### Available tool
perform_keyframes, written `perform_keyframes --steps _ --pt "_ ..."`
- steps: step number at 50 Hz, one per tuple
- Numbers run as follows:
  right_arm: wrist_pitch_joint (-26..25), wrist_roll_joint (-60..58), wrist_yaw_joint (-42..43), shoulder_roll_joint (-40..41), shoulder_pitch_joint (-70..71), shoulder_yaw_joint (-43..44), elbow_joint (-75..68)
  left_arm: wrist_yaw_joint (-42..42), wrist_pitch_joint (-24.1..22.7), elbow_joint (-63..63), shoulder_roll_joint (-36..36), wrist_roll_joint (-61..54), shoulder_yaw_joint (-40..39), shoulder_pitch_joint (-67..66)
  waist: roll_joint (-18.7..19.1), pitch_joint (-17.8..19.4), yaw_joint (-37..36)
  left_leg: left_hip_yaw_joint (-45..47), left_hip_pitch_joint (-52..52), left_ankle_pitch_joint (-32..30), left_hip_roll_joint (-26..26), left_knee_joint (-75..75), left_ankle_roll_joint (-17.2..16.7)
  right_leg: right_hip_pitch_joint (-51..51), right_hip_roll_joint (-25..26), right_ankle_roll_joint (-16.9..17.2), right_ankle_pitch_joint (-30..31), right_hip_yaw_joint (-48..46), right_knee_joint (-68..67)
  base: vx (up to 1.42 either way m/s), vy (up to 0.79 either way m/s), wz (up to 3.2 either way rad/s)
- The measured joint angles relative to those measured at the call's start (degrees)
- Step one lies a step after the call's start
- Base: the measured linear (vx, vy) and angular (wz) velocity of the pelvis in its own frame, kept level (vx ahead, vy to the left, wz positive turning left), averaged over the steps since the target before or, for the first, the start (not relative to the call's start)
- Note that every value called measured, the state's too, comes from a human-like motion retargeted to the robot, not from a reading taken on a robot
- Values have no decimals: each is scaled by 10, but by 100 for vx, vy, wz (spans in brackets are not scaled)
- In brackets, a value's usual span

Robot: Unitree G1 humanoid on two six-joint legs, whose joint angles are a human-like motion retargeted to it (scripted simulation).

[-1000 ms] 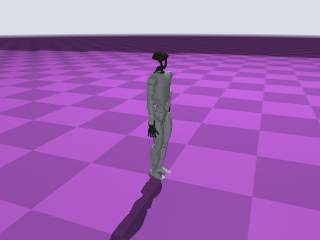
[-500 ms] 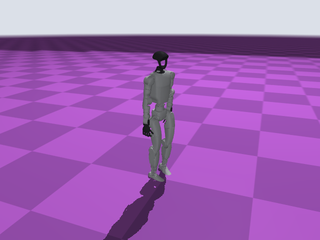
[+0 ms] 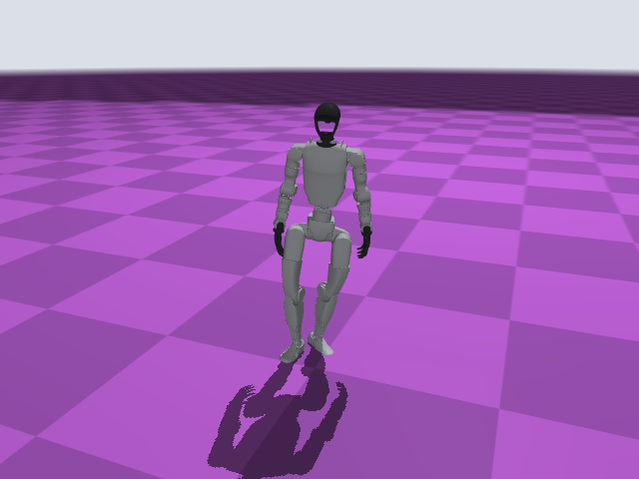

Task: In place motions

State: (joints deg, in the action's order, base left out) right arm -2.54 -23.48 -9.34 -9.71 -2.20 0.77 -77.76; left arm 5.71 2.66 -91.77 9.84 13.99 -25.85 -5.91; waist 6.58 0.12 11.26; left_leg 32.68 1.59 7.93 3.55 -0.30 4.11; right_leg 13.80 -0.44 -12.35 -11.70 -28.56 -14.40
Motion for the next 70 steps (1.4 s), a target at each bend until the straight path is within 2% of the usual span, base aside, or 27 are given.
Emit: perform_keyframes --steps 2,5,8,9,12,15,20,27,37,40,42,44,48,49,51,53,56,58,62,67,70 --pt "-9 8 4 -6 3 10 -13 -1 2 -2 -2 2 -1 -3 11 -7 -3 55 4 8 12 4 -8 -14 -14 0 -39 -98 -8 -23 43 -258" --pt "-20 28 13 -12 7 28 -33 -2 5 -3 -6 6 -4 -4 28 -22 -3 112 4 18 23 11 -17 -44 -28 33 -85 -250 -21 -21 36 -237" --pt "-27 54 18 -17 8 41 -49 -2 6 0 -11 8 -7 0 37 -39 2 151 5 27 20 20 -27 -75 -28 68 -96 -372 -12 -18 25 -207" --pt "-30 61 18 -19 10 44 -57 -1 7 1 -11 9 -8 2 35 -47 0 165 5 30 12 24 -31 -71 -27 71 -83 -375 -2 -20 21 -214" --pt "-37 71 21 -20 13 51 -75 0 8 4 -14 6 -9 11 25 -67 -11 215 5 37 -5 29 -42 -30 -23 63 -22 -288 9 -21 16 -210" --pt "-41 71 23 -16 13 53 -78 4 8 10 -13 -11 5 27 32 -58 10 240 11 40 0 24 -46 -26 -4 46 -11 -267 30 -32 7 -114" --pt "-38 65 15 -7 6 54 -72 14 14 25 -12 -13 28 73 55 -39 71 260 19 39 20 14 -56 -25 23 50 -4 -221 52 -24 9 -41" --pt "-45 75 10 0 -10 68 -85 51 -9 93 -36 -26 49 99 69 -58 83 290 24 31 30 -1 -76 -7 41 48 -3 -171 60 -14 6 -66" --pt "-46 55 15 -4 6 69 -57 52 -7 47 -67 -15 55 85 106 -90 79 330 44 13 27 -11 -101 19 45 80 -17 -121 26 -15 11 -88" --pt "-44 52 11 -4 13 69 -40 39 -3 20 -72 -2 51 72 108 -98 78 333 56 -11 21 -29 -94 13 34 104 -15 -109 27 -18 11 -85" --pt "-43 55 6 -4 17 72 -30 30 0 9 -75 7 48 63 95 -101 70 329 68 -40 12 -54 -75 6 16 119 -14 -90 26 -17 14 -86" --pt "-43 59 3 -4 22 74 -25 23 3 4 -78 13 44 53 72 -104 63 306 72 -71 4 -97 -39 -2 -13 128 -11 -74 29 -13 18 -83" --pt "-45 58 -6 -8 35 71 -22 20 5 6 -80 12 34 34 16 -110 34 217 31 -108 9 -256 65 -11 -76 137 -4 -12 28 -10 16 -119" --pt "-47 55 -8 -9 39 69 -22 20 5 8 -80 10 31 31 9 -109 27 191 13 -104 18 -298 66 -11 -82 136 -1 3 29 -10 10 -120" --pt "-48 47 -8 -11 48 64 -21 20 5 11 -81 4 26 25 4 -106 18 126 -30 -93 29 -359 43 -13 -84 132 8 26 37 -11 7 -120" --pt "-47 41 -5 -11 54 58 -18 20 5 14 -81 -3 24 22 3 -99 9 48 -78 -85 14 -383 22 -17 -78 130 18 49 49 -9 6 -122" --pt "-44 39 -4 -13 60 48 -13 21 5 21 -81 -7 27 23 4 -90 10 -17 -121 -69 4 -378 15 -16 -73 121 36 74 61 -11 0 -92" --pt "-44 37 -5 -13 61 41 -11 23 5 29 -79 -7 32 25 1 -84 8 -41 -141 -56 0 -359 23 -14 -70 111 48 94 67 -7 -3 -93" --pt "-48 22 3 -13 62 33 -15 25 4 50 -76 -3 32 34 -1 -70 -5 -125 -183 -37 -24 -306 23 -8 -45 66 62 158 77 1 -10 -113" --pt "-53 14 15 -13 49 35 -40 25 5 60 -75 -13 34 49 2 -53 -28 -286 -197 -18 -77 -195 -3 -23 -8 59 72 205 89 12 -15 -108" --pt "-54 18 20 -13 40 36 -62 26 4 63 -75 -22 36 53 7 -37 -55 -332 -162 -48 -84 -100 -29 -48 27 56 74 235 91 31 -18 -124"
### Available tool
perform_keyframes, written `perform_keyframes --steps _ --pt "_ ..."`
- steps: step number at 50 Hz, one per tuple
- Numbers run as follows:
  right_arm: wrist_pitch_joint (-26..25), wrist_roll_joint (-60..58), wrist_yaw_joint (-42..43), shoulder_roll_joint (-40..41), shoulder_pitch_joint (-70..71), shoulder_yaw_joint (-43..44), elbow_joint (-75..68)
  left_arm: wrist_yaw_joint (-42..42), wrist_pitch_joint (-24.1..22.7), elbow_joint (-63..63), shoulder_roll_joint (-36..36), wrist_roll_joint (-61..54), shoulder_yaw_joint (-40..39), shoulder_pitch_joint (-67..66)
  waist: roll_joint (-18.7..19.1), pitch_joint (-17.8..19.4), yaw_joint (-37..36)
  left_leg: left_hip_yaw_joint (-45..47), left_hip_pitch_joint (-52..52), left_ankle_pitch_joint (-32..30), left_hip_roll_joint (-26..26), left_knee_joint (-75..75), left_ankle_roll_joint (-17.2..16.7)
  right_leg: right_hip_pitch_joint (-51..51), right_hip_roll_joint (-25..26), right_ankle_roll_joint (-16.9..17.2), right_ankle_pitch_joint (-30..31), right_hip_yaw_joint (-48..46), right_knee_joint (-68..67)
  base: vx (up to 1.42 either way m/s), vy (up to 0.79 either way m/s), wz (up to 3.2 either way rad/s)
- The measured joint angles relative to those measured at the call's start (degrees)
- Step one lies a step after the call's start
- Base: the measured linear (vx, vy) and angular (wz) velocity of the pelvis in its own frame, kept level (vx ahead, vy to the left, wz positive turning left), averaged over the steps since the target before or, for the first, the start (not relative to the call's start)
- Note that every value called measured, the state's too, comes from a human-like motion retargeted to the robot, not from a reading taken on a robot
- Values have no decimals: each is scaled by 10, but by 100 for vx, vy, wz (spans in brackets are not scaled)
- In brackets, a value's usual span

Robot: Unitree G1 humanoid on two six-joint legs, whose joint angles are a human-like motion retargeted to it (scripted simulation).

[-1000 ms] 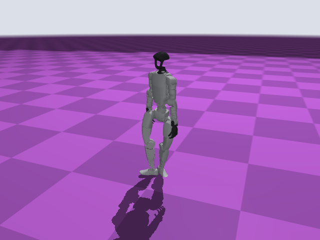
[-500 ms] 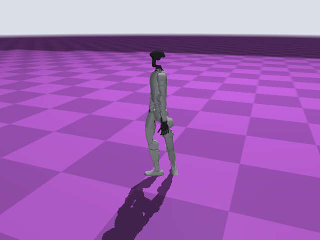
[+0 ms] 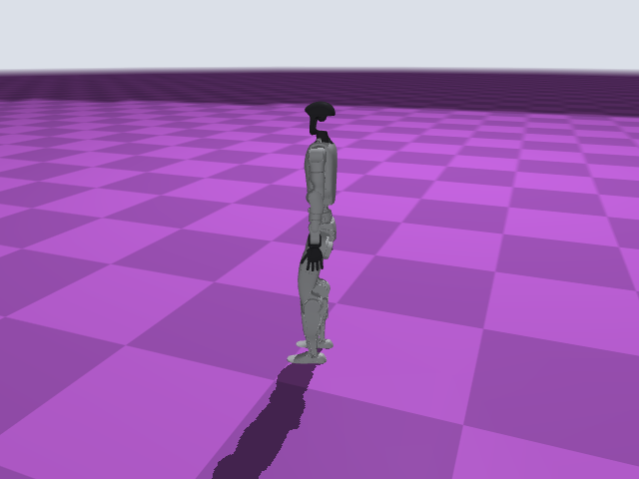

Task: In place motions

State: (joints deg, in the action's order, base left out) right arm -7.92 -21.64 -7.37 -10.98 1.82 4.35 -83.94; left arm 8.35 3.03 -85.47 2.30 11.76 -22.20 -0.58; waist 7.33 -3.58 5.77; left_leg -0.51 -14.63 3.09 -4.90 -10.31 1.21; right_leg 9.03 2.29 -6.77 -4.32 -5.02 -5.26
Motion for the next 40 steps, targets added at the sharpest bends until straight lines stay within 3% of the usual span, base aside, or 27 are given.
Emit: perform_keyframes --steps 2,7,10,16,40 --pt "-1 -5 -1 0 -7 -1 -12 3 -2 3 1 -1 4 -7 4 -4 12 26 21 -34 13 31 4 -13 12 1 -2 0 3 44 -20 -35" --pt "-2 -19 6 11 -22 -4 -25 3 5 -18 6 10 -7 -13 14 -26 70 30 48 -49 30 69 -1 -22 29 4 -10 -8 -3 39 -17 -9" --pt "11 5 0 10 -28 -3 -25 -2 3 -20 8 11 -2 -9 5 -20 61 51 75 -47 26 86 9 -34 32 6 -11 9 -9 28 -11 -63" --pt "2 -11 -8 17 -35 -5 -23 0 2 -23 7 11 -11 -16 2 -48 63 74 86 -36 25 97 19 -32 36 14 -6 24 -6 24 -12 -37" --pt "25 -3 -27 36 -13 -28 27 -6 7 -48 24 19 -18 -32 -19 -35 69 115 104 -20 14 103 39 -25 25 42 7 49 -18 4 -4 -10"
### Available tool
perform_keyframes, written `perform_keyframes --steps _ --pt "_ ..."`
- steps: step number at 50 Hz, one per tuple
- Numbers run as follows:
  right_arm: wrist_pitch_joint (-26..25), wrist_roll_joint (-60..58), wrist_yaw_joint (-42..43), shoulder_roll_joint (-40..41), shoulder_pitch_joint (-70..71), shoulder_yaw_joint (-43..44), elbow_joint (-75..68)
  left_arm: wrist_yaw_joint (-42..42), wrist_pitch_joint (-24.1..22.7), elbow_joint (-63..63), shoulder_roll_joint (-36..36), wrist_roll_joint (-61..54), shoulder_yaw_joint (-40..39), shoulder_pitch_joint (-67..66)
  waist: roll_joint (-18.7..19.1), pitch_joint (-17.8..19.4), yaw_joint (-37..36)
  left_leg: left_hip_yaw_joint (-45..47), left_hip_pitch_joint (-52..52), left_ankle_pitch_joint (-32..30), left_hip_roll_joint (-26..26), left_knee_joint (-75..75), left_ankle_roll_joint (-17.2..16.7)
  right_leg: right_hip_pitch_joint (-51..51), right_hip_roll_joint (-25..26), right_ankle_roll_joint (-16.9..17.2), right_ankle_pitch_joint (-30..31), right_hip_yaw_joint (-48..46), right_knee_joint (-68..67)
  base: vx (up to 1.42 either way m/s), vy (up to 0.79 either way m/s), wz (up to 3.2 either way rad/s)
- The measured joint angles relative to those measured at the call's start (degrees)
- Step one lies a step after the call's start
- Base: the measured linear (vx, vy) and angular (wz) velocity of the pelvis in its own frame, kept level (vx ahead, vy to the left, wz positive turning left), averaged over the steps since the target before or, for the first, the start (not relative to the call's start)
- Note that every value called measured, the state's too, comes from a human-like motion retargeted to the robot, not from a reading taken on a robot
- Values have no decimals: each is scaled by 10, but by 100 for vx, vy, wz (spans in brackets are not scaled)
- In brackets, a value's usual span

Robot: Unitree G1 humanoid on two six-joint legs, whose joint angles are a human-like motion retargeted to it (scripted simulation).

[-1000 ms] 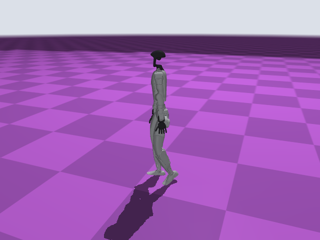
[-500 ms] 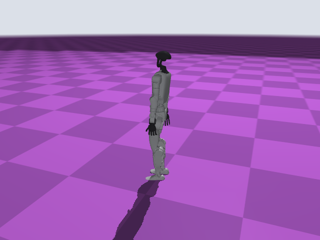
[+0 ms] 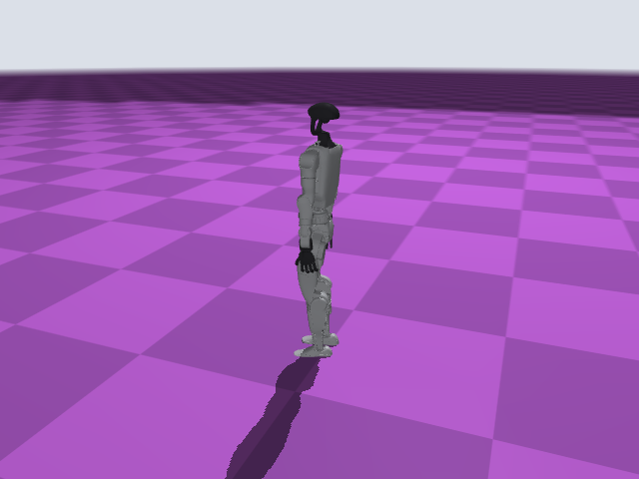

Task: In place motions

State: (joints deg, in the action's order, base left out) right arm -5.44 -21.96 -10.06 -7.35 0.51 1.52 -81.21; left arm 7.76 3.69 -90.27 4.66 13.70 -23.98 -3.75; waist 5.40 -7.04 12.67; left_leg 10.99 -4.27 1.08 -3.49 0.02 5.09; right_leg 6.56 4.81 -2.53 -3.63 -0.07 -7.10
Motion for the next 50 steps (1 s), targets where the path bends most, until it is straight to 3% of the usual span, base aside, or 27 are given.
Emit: perform_keyframes --steps 17,21,30,35,38,41,45,50 --pt "0 -1 0 -8 -3 5 9 -2 3 -16 -9 -1 4 6 13 19 25 78 14 14 8 20 10 42 19 22 -18 48 -54 1 6 -42" --pt "1 -2 0 -4 -3 -3 18 -1 3 -16 -4 -5 1 5 25 26 37 120 14 20 26 25 8 57 24 6 -39 27 -56 -12 5 -102" --pt "4 -6 12 -3 -7 -20 20 5 6 -12 17 7 1 -2 31 31 26 262 24 38 66 38 -8 49 -26 -69 -111 -208 -41 -19 7 -145" --pt "0 -11 22 -10 -11 -19 9 8 9 -7 21 -1 -7 0 33 23 7 340 30 48 87 41 -23 8 -74 -52 -168 -426 -37 -19 11 -156" --pt "-1 -9 26 -15 -12 -15 -3 6 9 -1 21 -3 -10 1 21 15 -4 371 38 55 80 43 -32 -10 -93 -31 -180 -506 -32 -19 14 -142" --pt "-4 -7 30 -18 -11 -12 -15 4 9 2 19 -6 -13 4 7 9 -16 399 47 61 71 45 -40 -3 -104 -32 -140 -507 -28 -25 13 -143" --pt "-6 -7 33 -16 -9 -9 -24 5 9 1 16 -14 -11 12 -4 7 2 415 57 66 63 43 -48 7 -101 -41 -15 -465 6 -26 7 -66" --pt "-7 -2 32 -11 -19 4 -29 7 14 -2 15 -1 3 32 2 -4 34 411 55 63 77 33 -57 6 -81 -41 -24 -445 30 -25 7 -5"
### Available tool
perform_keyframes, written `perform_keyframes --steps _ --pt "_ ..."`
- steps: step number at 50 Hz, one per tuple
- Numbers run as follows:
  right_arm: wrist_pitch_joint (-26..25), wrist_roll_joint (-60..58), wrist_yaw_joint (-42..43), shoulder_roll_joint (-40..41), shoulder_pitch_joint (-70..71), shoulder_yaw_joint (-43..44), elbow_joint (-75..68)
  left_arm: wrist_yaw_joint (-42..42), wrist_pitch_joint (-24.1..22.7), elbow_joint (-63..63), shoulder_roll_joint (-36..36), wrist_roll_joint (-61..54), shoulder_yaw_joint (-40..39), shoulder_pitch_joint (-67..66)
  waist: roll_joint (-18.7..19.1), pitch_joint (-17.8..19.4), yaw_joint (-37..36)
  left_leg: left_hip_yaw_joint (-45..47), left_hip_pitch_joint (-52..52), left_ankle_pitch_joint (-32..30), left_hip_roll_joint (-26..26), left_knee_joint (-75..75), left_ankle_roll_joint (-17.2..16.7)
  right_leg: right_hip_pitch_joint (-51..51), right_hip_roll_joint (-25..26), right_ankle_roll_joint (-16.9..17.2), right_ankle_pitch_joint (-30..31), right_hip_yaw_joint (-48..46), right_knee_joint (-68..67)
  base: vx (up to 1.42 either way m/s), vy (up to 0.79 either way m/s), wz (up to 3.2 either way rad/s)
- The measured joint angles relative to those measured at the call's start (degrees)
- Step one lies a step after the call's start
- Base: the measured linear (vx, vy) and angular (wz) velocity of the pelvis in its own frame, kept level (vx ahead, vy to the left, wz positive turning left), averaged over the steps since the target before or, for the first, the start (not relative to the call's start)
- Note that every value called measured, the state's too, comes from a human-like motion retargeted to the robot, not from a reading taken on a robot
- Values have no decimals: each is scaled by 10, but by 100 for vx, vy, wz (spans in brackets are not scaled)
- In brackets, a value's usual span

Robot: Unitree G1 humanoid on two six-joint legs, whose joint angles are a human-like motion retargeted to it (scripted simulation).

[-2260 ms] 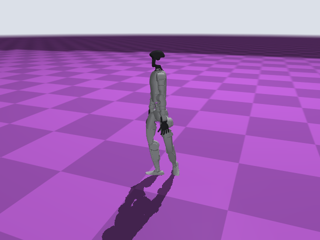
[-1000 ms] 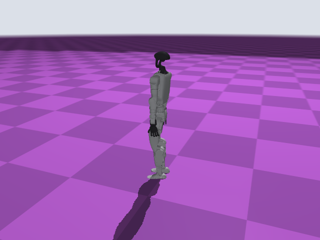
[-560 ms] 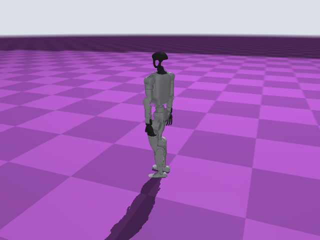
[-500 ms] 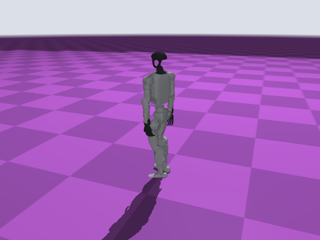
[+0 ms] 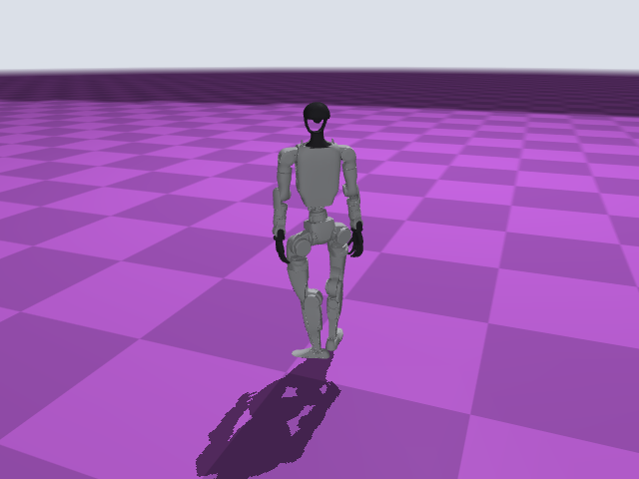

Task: In place motions

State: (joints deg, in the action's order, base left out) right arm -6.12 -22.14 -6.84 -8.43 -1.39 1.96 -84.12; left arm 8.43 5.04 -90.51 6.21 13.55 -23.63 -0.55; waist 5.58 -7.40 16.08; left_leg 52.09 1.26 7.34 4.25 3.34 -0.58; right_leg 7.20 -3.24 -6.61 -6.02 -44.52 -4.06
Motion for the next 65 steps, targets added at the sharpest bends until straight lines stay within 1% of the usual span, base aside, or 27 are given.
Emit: perform_keyframes --steps 5,11,20,24,25,26,28,30,32,33,34,35,37,40,43,46,48,50,52,53,54,55,57,60,65 --pt "-3 0 2 0 -5 4 -9 6 -8 24 -17 -16 -5 12 4 -11 0 13 6 -3 9 -2 -10 1 22 -6 -4 26 22 -23 7 -30" --pt "-5 -4 -3 4 -1 4 1 10 -12 27 -26 -36 -12 13 17 -28 4 36 10 -9 24 -4 -25 18 39 -8 -15 64 21 -24 6 -47" --pt "6 3 -21 15 7 0 55 -7 -8 -4 -13 -21 -16 -7 38 -28 19 79 42 -16 57 -25 -45 30 66 -5 -35 134 4 -23 6 -63" --pt "9 8 -23 17 7 -5 63 -9 -8 -3 -13 -27 -27 -23 24 -26 18 90 63 -35 68 -64 -25 27 62 -6 -38 169 0 -18 4 -74" --pt "8 9 -23 17 7 -9 62 -9 -8 -1 -14 -29 -31 -27 16 -24 17 87 68 -45 71 -81 -16 24 57 -6 -38 178 -1 -20 0 -86" --pt "8 9 -22 17 9 -13 58 -9 -8 2 -14 -31 -35 -31 3 -22 16 78 69 -52 73 -104 4 20 46 -5 -37 188 -1 -23 0 -91" --pt "6 9 -18 17 13 -18 49 -9 -9 8 -13 -34 -41 -36 -28 -18 11 40 59 -55 81 -175 50 12 21 -3 -36 210 -4 -18 0 -94" --pt "5 6 -17 16 18 -19 39 -10 -10 12 -11 -38 -43 -38 -54 -14 5 -33 14 -46 107 -290 94 8 0 -2 -34 233 -7 -15 0 -93" --pt "2 0 -19 12 18 -20 33 -11 -10 13 -12 -40 -43 -37 -60 -7 -9 -139 -47 -51 121 -382 86 7 2 -5 -28 250 -5 -19 0 -99" --pt "0 -4 -20 9 18 -20 32 -13 -11 14 -14 -42 -42 -35 -58 -3 -13 -217 -79 -60 106 -408 72 6 7 -8 -23 253 -3 -17 4 -98" --pt "-1 -8 -19 6 18 -20 30 -15 -12 15 -16 -44 -41 -33 -60 3 -20 -271 -99 -68 85 -421 64 5 7 -9 -19 260 -2 -18 6 -105" --pt "-1 -12 -17 2 18 -21 29 -16 -13 16 -20 -47 -41 -31 -64 10 -28 -312 -111 -74 61 -428 60 3 6 -11 -15 269 -2 -22 5 -121" --pt "-2 -17 -12 -5 19 -21 27 -17 -17 21 -26 -52 -38 -26 -75 27 -44 -332 -121 -71 37 -431 68 1 -2 -11 -9 294 -7 -23 6 -124" --pt "-4 -20 -9 -15 24 -18 22 -16 -24 28 -33 -51 -33 -19 -82 49 -60 -347 -134 -45 10 -412 76 2 -7 -10 -4 326 -15 -17 7 -111" --pt "-8 -21 -4 -21 26 -14 12 -16 -25 27 -38 -41 -29 -17 -73 53 -66 -383 -149 -20 -24 -359 54 10 0 -7 0 354 -20 -9 3 -96" --pt "-11 -15 2 -21 25 -10 4 -19 -24 19 -39 -37 -26 -18 -59 51 -70 -396 -152 -4 -41 -286 32 15 16 -7 5 374 -19 -2 0 -92" --pt "-11 -11 2 -20 22 -6 4 -21 -23 14 -38 -37 -25 -19 -47 52 -71 -400 -144 -6 -44 -229 18 14 32 -7 9 386 -17 2 -3 -89" --pt "-11 -8 -1 -18 17 -5 7 -22 -21 11 -38 -38 -24 -20 -33 57 -73 -419 -129 -29 -48 -166 6 7 52 -10 13 396 -15 10 -6 -98" --pt "-10 -8 -4 -18 13 -8 9 -23 -21 11 -38 -38 -24 -23 -25 63 -78 -408 -107 -71 -49 -111 24 -5 67 -11 17 412 -13 19 -7 -106" --pt "-10 -10 -5 -18 12 -10 9 -22 -21 11 -38 -38 -25 -25 -19 61 -76 -422 -94 -64 -53 -97 17 -9 76 -11 18 416 -11 24 -6 -79" --pt "-11 -15 -6 -18 11 -13 9 -20 -20 10 -37 -38 -27 -27 -11 55 -68 -395 -85 -67 -43 -83 10 -8 82 -10 19 417 -11 24 -6 -53" --pt "-13 -20 -7 -17 11 -16 8 -16 -19 8 -37 -37 -31 -29 -4 47 -57 -347 -79 -75 -24 -70 3 -5 87 -9 20 416 -11 22 -8 -19" --pt "-13 -20 2 -10 6 -16 10 -14 -15 7 -36 -32 -32 -28 6 34 -35 -350 -69 -82 -31 -40 10 2 89 -6 19 407 -13 17 -9 0" --pt "-5 3 6 -6 0 -10 13 -13 -18 17 -34 -27 -19 -22 14 32 -26 -342 -62 -82 -31 -27 9 2 93 -3 19 411 -14 8 -6 -17" --pt "-12 21 2 3 -9 -1 4 -6 -17 33 -27 -13 1 -5 11 25 -34 -331 -59 -71 -35 -30 16 -1 89 4 24 414 -10 10 -10 -20"
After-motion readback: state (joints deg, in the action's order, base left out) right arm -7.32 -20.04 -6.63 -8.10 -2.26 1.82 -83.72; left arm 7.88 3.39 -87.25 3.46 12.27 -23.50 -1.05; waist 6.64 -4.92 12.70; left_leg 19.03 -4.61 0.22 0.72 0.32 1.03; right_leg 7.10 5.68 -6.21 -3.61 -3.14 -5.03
